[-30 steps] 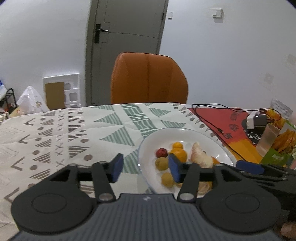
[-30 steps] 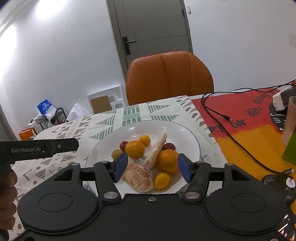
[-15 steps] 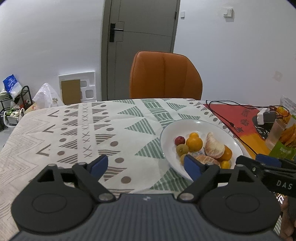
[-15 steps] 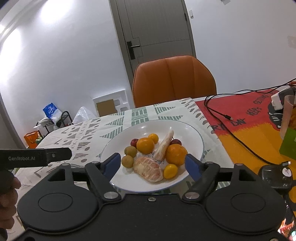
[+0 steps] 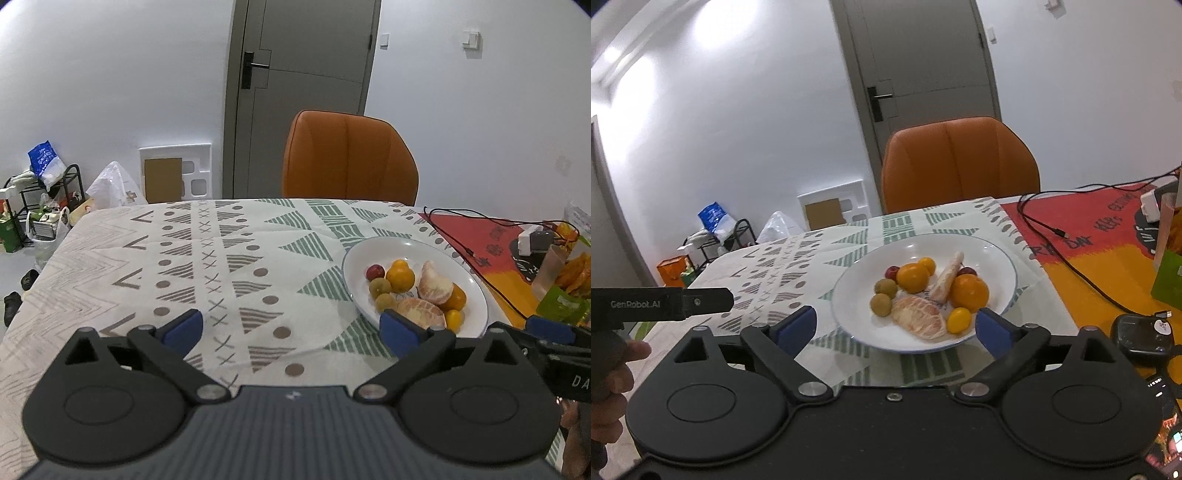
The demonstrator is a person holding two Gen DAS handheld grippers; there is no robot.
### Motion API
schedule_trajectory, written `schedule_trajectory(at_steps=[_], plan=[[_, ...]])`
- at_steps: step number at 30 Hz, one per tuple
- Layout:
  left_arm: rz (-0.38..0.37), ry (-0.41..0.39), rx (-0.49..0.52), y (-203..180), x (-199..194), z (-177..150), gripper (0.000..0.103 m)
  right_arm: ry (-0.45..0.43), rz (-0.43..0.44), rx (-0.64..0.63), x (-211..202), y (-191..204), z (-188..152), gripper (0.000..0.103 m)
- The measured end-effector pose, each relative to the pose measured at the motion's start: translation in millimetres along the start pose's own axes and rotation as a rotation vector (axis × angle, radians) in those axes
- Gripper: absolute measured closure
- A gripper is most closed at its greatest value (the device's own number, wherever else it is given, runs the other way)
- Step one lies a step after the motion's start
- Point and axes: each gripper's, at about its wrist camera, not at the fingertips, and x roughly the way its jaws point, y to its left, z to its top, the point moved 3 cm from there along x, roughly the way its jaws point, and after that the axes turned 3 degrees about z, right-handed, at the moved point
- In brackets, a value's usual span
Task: Organize fruits
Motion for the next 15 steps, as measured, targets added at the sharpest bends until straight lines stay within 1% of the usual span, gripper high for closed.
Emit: schedule_trajectory(at_steps=[4,15], plan=[[0.005,-0.007,-0.008,6.2,-16.1,-7.2,0.0,-0.008,0.016,-0.021,-13.5,10.5,-2.4,0.006],[0.053,-0.008,-0.028,27.0,-52.7,-23.6,0.0,-0.028,0.058,-0.057,-41.9,35.3,-8.6,0.0]])
